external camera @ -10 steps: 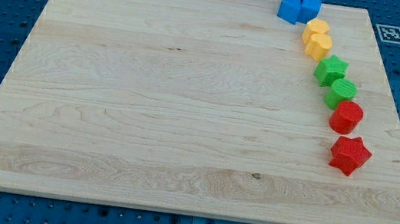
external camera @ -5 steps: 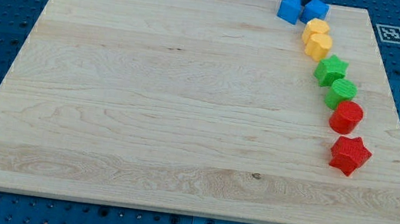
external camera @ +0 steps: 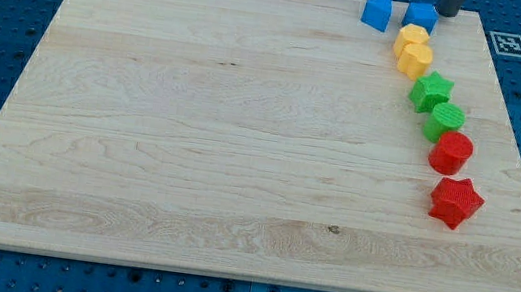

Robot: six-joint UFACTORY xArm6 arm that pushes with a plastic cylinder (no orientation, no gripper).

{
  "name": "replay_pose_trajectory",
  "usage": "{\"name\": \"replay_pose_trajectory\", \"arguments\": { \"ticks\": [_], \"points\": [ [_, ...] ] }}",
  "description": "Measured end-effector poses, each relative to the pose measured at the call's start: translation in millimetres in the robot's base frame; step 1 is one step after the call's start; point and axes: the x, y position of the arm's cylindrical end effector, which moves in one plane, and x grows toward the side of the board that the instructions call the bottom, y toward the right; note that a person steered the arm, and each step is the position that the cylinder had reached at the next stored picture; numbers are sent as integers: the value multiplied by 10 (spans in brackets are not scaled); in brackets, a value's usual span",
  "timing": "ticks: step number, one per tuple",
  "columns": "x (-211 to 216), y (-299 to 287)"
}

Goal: Push the blue cube towards down

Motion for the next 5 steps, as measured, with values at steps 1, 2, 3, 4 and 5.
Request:
{"name": "replay_pose_trajectory", "arguments": {
  "ticks": [1,2,3,4,5],
  "points": [
    [70,-53],
    [174,-179],
    [174,-331],
    [174,-360],
    [174,-360]
  ]
}}
